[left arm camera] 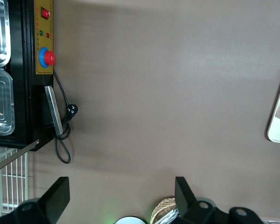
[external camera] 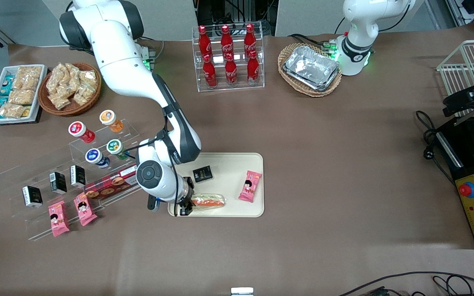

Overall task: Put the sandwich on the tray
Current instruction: 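Lower the sandwich onto the tray and open the right gripper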

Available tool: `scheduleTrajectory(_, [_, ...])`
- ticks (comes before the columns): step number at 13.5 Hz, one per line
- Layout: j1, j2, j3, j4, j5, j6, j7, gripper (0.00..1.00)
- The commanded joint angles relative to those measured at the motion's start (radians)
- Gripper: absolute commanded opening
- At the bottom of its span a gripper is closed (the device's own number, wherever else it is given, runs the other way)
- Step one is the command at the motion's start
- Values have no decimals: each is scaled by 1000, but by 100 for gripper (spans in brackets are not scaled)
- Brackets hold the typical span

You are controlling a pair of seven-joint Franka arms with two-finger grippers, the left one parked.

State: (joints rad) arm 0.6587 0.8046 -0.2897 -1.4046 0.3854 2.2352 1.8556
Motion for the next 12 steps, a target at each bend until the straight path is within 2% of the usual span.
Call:
scheduleTrajectory(1, [-8,24,0,41,29,30,-3,100])
scheduleTrajectory(5, [-25,-65,-3,38,33,11,-1,100])
scheduleTrajectory(7, [-51,-142,-5,35,27,-98,-47,100])
scheduleTrajectory(10, [-109,-243,-6,26,23,-265,-312,100])
scheduleTrajectory(12, [-149,-298,-8,24,-3,-359,-499,100])
